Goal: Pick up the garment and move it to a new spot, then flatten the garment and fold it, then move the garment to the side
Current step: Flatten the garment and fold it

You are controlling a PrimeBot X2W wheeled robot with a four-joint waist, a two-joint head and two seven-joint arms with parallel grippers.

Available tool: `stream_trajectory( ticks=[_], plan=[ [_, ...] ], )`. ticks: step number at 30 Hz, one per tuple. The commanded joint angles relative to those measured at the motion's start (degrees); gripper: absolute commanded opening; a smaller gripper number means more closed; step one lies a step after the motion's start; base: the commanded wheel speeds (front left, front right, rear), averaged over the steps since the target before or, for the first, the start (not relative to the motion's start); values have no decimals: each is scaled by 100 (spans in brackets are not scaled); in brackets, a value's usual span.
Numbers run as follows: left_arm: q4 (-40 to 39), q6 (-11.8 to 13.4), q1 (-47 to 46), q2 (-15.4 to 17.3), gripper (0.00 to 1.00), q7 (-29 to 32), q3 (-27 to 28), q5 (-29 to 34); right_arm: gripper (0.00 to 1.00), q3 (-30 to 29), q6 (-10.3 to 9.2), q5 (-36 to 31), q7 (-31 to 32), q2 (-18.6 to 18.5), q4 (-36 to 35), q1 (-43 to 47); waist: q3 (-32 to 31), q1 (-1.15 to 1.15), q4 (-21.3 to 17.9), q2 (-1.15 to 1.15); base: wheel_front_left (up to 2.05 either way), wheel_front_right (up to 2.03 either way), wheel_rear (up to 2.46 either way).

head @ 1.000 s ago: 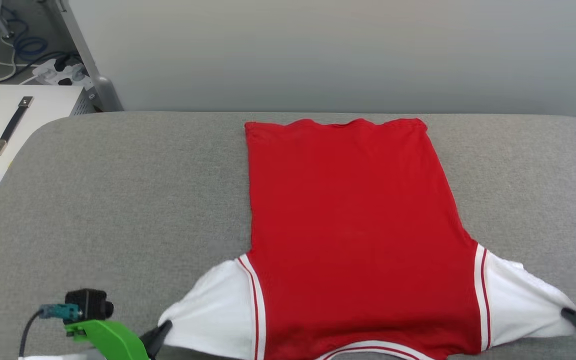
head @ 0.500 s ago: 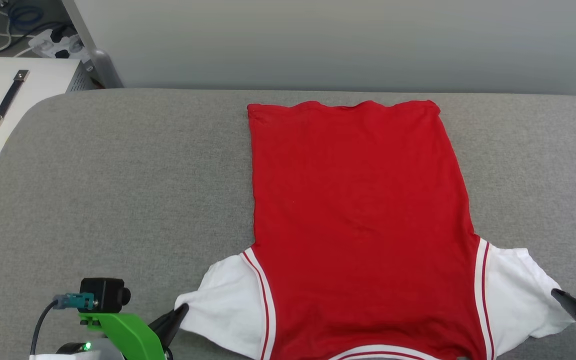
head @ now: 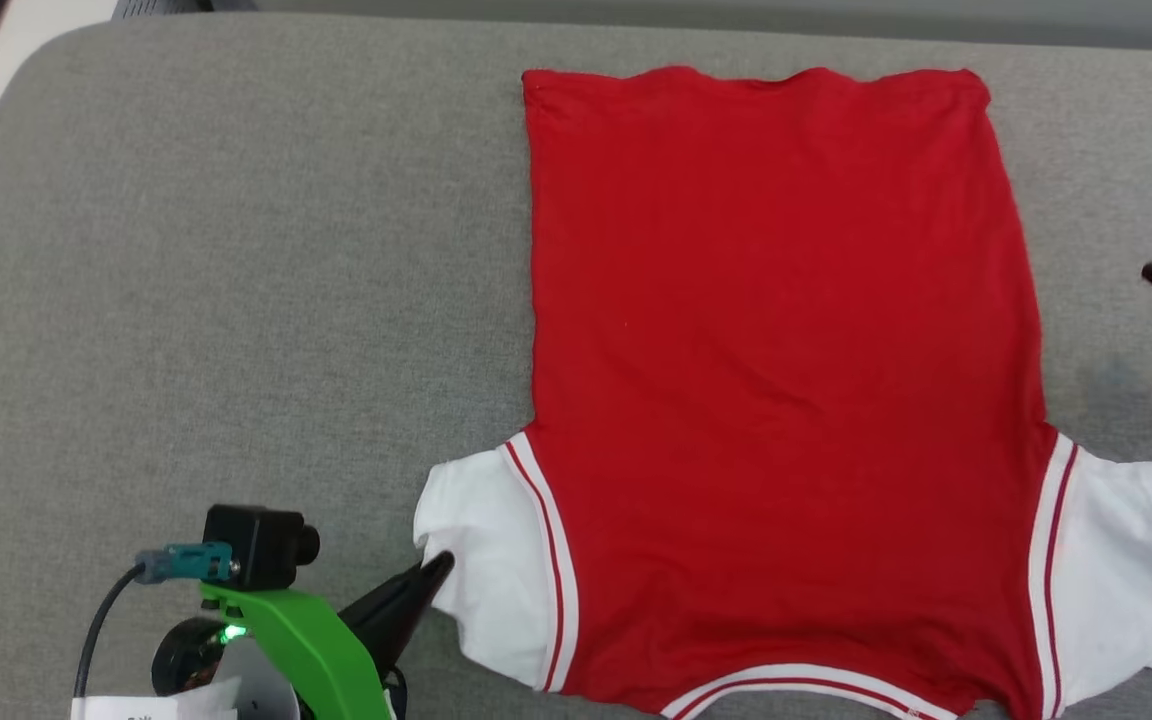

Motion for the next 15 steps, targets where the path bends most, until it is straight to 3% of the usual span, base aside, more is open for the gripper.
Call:
stream_trajectory(
  ticks=[1,7,15],
  plan=[
    [-89,30,-171,-86,0,-3,21,-21,100,35,-6,-78,113,-36,123,-323,825,0,524,0,0,0,0],
    [-409,-75,-488,-228,0,-20,-62,4,100,185,-6,-706,578,-279,1126,-2045,1524,0,1023,0,0,0,0],
    [-329,-249,-811,-462,0,-123,-277,126,100,307,-6,-1283,616,-483,2062,-3306,2027,0,1486,0,0,0,0]
  ],
)
